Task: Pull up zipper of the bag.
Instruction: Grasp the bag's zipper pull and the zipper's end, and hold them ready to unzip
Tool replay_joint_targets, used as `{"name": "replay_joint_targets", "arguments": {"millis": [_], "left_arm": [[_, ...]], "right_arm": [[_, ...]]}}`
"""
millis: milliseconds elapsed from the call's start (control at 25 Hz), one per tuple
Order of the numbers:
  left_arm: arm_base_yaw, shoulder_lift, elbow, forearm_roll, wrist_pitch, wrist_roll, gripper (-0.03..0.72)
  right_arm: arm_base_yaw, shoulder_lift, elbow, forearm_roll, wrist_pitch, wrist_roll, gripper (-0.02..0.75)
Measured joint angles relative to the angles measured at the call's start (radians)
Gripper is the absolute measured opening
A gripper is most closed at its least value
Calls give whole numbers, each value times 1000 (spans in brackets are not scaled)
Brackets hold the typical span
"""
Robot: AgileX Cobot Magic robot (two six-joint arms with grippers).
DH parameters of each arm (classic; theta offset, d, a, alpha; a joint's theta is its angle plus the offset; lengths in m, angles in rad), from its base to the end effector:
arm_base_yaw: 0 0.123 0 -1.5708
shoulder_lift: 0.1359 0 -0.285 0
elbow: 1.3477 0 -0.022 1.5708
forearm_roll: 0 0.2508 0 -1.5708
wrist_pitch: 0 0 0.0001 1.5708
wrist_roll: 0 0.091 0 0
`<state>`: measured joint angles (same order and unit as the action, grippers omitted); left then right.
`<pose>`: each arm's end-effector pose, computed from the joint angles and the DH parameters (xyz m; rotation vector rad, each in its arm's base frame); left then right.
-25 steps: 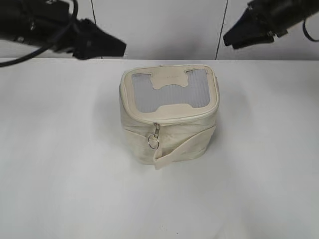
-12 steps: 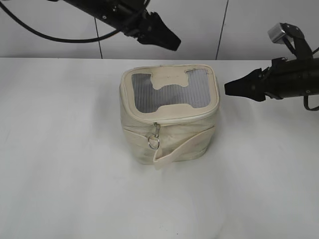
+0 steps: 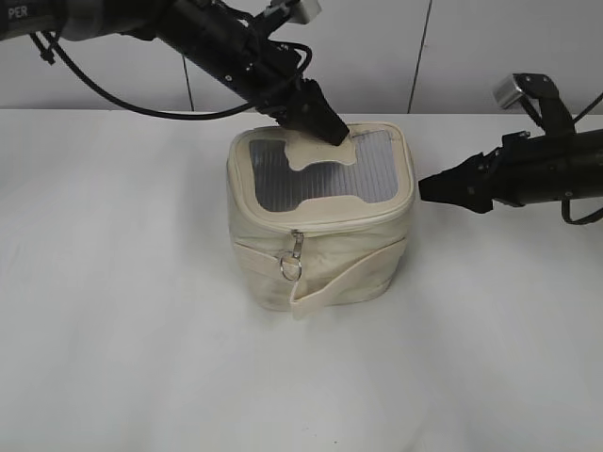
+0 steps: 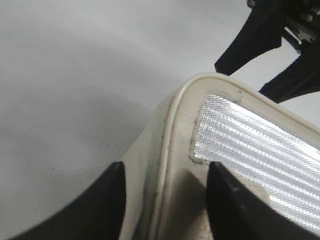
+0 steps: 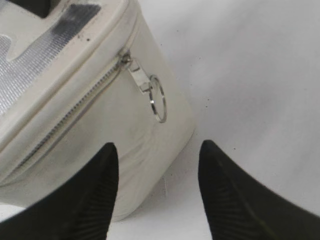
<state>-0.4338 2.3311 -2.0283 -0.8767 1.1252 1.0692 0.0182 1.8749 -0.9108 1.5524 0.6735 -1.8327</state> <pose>0.4265 -0.2671 0.2091 1.4169 2.0733 -0.9629 0.3423 0.0631 0.1468 -0.6295 2.2323 0.6901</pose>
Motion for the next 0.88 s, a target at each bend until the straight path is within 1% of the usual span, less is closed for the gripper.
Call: {"name": "replay_joint_targets", "arguments": {"millis": [40, 80, 120, 160, 200, 240, 440, 640, 880], "left_arm": [[0, 0, -2, 1, 0, -1, 298], [-1, 0, -5, 3, 0, -1, 202], [-1, 0, -6, 8, 1, -1, 125], [-1, 0, -6, 10, 3, -1, 83], [-1, 0, -6, 12, 4, -2, 63], [-3, 0, -6, 14, 4, -2, 53], [-3, 0, -6, 15, 4, -4, 50], [-3, 0, -6, 15, 4, -4, 48], [-3, 0, -6, 18, 4, -4, 47]], "right_arm": [[0, 13, 0, 8, 5, -13, 414], [0, 23, 0, 19, 12, -27, 413], [0, 30, 1, 39, 15, -43, 413], [0, 37, 2, 59, 19, -68, 413], [0, 42, 2, 78, 21, -93, 413], [0, 48, 2, 91, 23, -110, 413], [0, 74, -1, 141, 32, -174, 413], [11, 104, -34, 145, 57, -188, 414], [56, 110, -62, 146, 43, -189, 414]]}}
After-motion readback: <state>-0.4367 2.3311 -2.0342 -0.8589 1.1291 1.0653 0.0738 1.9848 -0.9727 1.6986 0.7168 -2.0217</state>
